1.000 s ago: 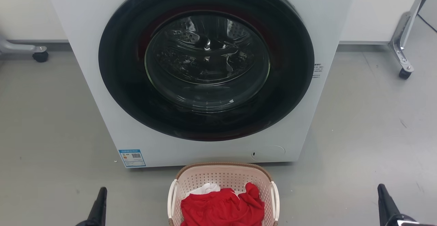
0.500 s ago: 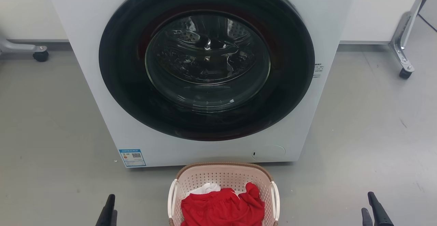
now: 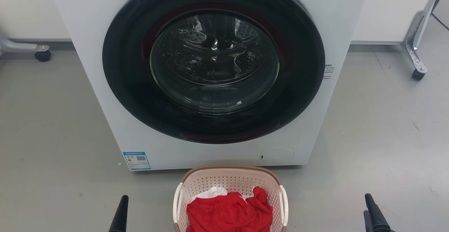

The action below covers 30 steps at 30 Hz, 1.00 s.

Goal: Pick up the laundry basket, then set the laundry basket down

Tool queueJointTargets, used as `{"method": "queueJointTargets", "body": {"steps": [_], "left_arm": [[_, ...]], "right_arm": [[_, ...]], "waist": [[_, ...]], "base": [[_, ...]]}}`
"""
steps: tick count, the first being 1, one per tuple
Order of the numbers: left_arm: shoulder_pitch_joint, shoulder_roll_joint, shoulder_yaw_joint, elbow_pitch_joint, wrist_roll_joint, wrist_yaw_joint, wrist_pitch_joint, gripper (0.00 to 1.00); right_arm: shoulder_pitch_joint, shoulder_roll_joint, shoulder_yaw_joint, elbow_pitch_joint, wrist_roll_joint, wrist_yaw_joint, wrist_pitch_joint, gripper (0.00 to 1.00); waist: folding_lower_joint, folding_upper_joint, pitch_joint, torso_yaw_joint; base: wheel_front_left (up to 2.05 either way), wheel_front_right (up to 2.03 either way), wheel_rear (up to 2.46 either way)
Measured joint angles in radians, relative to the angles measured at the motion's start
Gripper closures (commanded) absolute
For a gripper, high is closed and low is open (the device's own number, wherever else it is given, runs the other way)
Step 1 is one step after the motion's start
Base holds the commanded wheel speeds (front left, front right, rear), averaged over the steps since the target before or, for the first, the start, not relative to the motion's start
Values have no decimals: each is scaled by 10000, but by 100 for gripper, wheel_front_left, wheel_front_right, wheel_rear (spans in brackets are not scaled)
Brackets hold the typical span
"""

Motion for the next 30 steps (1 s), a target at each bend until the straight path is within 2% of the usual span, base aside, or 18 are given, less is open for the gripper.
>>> {"method": "queueJointTargets", "body": {"steps": [30], "left_arm": [[-233,378,-1496,-249,5497,803,-1055,0]], "right_arm": [[-364,-174,2015,146,-5066,-779,-1053,0]], "waist": [[-1,0,30,68]], "base": [[0,0,0]]}}
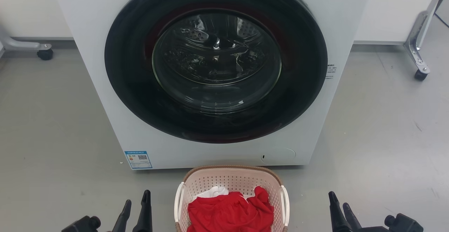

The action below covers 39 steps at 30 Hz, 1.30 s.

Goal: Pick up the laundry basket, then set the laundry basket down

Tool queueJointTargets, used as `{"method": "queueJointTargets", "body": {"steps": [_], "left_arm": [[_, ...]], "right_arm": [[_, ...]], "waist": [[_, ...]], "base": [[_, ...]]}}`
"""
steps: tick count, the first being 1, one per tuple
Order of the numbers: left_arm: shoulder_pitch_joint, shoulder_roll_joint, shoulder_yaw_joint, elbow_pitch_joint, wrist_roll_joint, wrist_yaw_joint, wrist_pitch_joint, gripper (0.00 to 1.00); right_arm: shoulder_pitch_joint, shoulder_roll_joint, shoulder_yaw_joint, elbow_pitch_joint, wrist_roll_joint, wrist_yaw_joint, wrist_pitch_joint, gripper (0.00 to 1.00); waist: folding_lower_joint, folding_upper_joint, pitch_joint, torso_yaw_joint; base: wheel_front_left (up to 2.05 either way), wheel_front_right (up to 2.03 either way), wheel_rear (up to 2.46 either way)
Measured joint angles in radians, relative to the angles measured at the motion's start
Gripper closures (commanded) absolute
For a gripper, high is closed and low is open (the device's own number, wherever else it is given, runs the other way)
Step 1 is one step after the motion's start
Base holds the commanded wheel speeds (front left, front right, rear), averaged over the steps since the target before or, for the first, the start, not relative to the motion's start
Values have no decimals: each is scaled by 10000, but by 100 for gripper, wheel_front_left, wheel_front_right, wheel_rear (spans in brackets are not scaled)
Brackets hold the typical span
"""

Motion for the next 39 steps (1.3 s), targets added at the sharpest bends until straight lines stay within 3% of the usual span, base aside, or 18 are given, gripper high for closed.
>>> {"method": "queueJointTargets", "body": {"steps": [39], "left_arm": [[183,-4,-790,-48,5917,997,-1498,0]], "right_arm": [[228,-33,1126,-115,-6172,-1014,-1478,0]], "waist": [[-1,-1,47,-4]], "base": [[0,0,0]]}}
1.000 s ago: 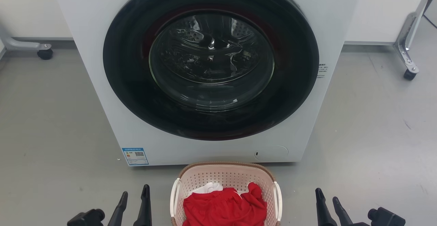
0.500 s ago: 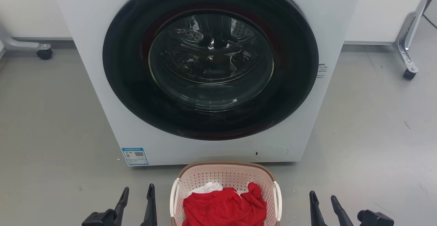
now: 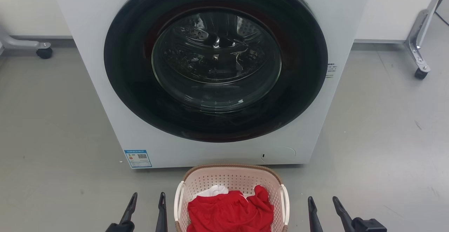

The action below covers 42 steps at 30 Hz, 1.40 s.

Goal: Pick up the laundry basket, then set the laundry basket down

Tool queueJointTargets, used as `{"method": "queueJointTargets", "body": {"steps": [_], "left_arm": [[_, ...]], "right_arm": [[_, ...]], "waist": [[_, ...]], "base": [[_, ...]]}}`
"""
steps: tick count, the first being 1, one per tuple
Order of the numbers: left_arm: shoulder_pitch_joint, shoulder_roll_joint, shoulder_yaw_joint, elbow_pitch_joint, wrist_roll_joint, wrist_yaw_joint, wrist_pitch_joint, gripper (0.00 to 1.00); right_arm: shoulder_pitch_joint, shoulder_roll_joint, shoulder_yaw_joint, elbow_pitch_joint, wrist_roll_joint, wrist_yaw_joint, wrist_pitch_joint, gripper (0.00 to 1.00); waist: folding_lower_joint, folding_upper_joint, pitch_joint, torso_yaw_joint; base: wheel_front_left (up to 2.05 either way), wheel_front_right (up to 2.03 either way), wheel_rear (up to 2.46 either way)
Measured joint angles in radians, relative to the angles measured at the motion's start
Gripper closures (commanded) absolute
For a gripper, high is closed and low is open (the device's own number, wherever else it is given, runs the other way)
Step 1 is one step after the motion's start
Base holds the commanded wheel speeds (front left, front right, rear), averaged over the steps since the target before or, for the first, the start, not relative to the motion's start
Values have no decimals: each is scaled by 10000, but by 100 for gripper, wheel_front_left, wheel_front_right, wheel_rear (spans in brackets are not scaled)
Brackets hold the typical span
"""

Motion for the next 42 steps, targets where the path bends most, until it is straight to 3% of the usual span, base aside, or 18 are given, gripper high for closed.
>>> {"method": "queueJointTargets", "body": {"steps": [6,42], "left_arm": [[2,-44,-153,113,616,132,-171,0],[-49,-123,-2,430,430,132,-171,0]], "right_arm": [[-1,-10,228,-59,-702,-98,-180,0],[-11,-17,215,-426,-295,-98,-180,0]], "waist": [[0,0,54,-6],[0,0,568,-37]], "base": [[0,0,0],[0,0,0]]}}
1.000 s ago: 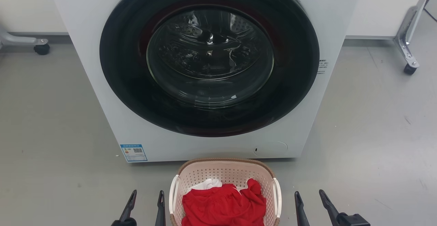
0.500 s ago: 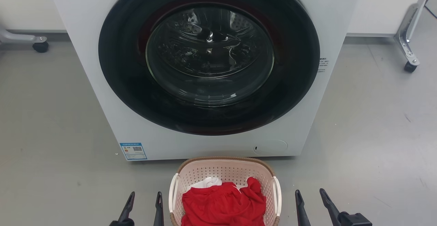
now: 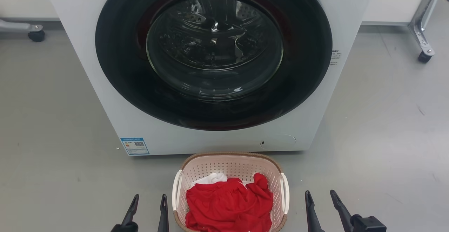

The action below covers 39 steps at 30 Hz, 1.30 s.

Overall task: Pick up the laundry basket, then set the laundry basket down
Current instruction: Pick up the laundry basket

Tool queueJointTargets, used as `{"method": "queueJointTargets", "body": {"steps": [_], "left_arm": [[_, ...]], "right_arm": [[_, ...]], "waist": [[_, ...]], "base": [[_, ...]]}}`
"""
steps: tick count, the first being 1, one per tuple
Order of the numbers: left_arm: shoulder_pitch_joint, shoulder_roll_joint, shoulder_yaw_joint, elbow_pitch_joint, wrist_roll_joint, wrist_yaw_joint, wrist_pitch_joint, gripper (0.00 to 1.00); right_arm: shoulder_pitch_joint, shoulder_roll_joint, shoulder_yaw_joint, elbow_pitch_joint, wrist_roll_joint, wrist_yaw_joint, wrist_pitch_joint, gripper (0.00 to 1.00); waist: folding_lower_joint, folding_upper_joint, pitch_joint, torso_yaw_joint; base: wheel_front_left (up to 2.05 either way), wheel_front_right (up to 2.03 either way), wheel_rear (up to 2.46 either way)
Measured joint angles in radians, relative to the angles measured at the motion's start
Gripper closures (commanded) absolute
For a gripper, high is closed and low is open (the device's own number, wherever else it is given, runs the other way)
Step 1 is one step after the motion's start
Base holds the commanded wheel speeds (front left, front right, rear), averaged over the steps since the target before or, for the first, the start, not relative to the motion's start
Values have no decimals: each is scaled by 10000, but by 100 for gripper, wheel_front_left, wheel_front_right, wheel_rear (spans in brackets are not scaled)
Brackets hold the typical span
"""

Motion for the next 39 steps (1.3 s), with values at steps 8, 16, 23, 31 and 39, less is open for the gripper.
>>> {"method": "queueJointTargets", "body": {"steps": [8,16,23,31,39], "left_arm": [[-417,-10,59,-31,0,0,0,0],[-1312,-6,186,167,4,-8,0,0],[-2350,-8,284,658,4,-13,-2,0],[-3595,36,288,1363,79,-113,15,0],[-4776,52,401,2094,63,-201,121,0]], "right_arm": [[-420,-4,-96,-31,61,0,0,0],[-1425,-12,-128,153,50,-2,-2,0],[-2414,-27,-127,579,44,0,-4,0],[-3685,-58,-228,1294,50,13,-46,0],[-4871,-77,-368,2096,35,84,-48,0]], "waist": [[0,0,582,-33],[1,1,1466,-106],[2,1,2419,-192],[3,1,3572,-301],[3,1,4753,-382]], "base": [[0,0,0],[0,0,0],[0,0,0],[0,0,0],[0,0,0]]}}
